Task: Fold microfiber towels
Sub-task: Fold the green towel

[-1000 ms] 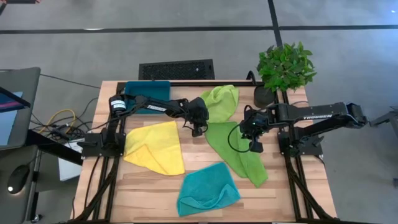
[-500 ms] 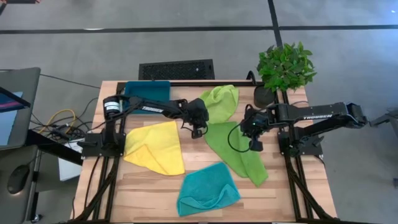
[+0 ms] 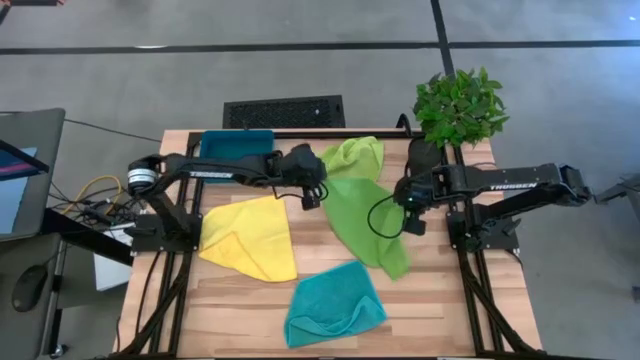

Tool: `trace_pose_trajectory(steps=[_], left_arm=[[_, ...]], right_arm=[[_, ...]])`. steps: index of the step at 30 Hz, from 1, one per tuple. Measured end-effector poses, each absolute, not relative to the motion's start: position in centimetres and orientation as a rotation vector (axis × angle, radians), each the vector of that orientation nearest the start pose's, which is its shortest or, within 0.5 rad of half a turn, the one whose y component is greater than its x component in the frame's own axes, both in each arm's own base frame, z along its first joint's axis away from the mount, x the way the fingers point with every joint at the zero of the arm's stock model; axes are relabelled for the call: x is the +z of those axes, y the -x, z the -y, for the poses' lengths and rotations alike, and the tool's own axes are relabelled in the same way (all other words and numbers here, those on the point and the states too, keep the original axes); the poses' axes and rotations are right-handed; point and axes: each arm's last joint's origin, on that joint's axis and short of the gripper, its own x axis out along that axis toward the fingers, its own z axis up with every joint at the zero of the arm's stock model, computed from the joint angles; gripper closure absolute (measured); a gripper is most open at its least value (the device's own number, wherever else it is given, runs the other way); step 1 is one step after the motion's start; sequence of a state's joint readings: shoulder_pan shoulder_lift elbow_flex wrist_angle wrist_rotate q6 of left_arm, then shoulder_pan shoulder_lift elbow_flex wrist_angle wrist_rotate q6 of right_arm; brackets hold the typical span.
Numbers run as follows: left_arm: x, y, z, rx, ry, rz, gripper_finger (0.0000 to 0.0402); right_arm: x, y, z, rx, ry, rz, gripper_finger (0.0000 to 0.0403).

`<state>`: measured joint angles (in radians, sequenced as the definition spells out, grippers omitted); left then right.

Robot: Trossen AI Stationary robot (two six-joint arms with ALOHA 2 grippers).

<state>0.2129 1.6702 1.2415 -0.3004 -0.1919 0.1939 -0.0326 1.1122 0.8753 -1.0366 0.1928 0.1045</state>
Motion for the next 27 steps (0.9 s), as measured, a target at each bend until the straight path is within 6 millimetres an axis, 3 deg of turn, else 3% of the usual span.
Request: trace_pose_trajectory(steps=[7, 18, 27], left_arm=[[29.1, -33.9, -7.8, 0.475, -0.316, -0.696, 0.0401], [34.7, -31.6, -7.9, 0.671, -0.54, -0.512, 0.0401], [36.1, -29.1, -6.5, 0.636, -0.568, -0.558, 0.0401]], right_arm=[[27.6, -18.9, 1.6, -0.371, 0.13, -1.175, 0.0392], [32.0, -19.1, 2.6, -0.703, 0.349, -1.014, 0.0393], [33.6, -19.2, 1.6, -0.633, 0.441, -0.986, 0.0394]])
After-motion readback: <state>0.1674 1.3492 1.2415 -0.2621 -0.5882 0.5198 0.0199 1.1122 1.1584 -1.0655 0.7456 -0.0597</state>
